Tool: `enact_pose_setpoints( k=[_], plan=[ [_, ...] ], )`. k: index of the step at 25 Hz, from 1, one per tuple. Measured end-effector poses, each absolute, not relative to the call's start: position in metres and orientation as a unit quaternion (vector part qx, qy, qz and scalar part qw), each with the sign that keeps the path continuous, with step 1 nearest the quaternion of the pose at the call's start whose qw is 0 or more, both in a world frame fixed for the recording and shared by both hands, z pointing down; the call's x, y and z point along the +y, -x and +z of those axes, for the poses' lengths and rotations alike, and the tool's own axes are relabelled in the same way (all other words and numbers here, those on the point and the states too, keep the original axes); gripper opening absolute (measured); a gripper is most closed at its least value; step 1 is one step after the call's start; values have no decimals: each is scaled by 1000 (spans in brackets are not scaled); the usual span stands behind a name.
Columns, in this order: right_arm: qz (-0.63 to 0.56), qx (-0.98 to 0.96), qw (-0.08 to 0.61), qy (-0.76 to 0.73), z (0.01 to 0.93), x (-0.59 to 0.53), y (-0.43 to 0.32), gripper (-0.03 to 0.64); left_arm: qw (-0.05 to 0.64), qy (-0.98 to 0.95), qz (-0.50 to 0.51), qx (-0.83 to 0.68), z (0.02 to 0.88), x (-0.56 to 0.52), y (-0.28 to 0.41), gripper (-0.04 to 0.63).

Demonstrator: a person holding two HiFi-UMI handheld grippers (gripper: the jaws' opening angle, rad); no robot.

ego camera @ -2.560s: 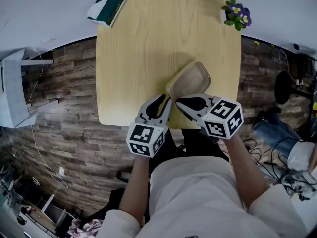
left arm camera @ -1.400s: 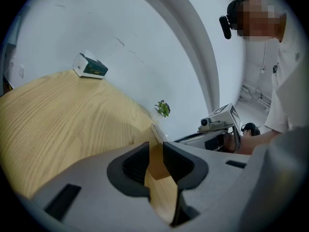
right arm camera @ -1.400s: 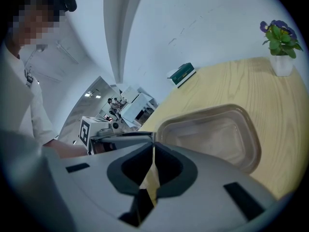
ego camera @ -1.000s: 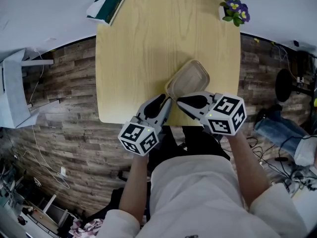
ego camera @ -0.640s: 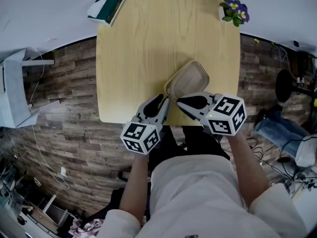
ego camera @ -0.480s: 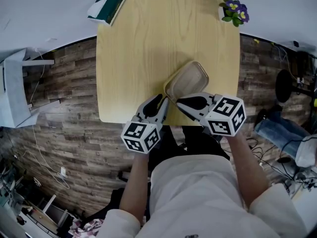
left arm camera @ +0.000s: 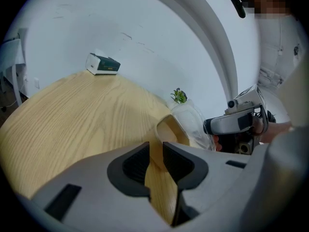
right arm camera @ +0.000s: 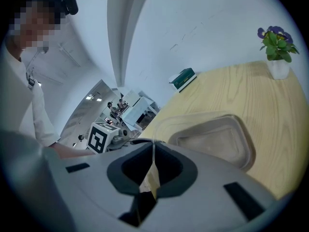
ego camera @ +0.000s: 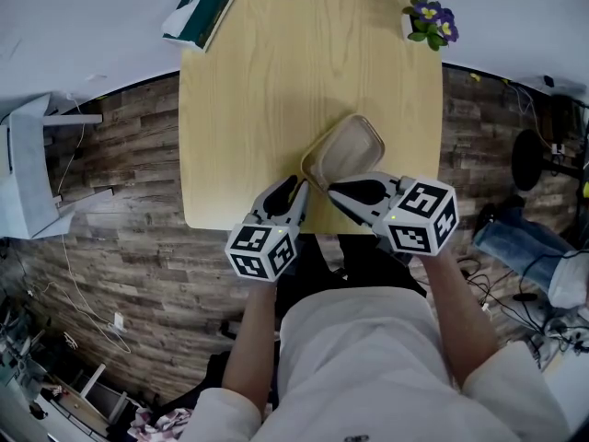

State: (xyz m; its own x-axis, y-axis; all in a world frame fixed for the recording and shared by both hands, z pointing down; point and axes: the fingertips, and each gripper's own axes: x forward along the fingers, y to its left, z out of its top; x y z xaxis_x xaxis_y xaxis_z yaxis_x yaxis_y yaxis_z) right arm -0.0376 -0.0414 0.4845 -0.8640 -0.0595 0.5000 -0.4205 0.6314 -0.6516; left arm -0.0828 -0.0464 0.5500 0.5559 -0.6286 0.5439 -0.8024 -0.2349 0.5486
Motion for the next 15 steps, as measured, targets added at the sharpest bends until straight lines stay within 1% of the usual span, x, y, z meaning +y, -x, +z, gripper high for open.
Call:
enact_pose_setpoints(
  k=[7,15],
  plan=[
    [405,-875,218,-151,480,-44,33,20,410,-780,101,-462,542,-46,83,75],
    [403,-875,221,-149,481,-43,32,20,403,-786,67,-464,516,-49,74,75]
  ],
)
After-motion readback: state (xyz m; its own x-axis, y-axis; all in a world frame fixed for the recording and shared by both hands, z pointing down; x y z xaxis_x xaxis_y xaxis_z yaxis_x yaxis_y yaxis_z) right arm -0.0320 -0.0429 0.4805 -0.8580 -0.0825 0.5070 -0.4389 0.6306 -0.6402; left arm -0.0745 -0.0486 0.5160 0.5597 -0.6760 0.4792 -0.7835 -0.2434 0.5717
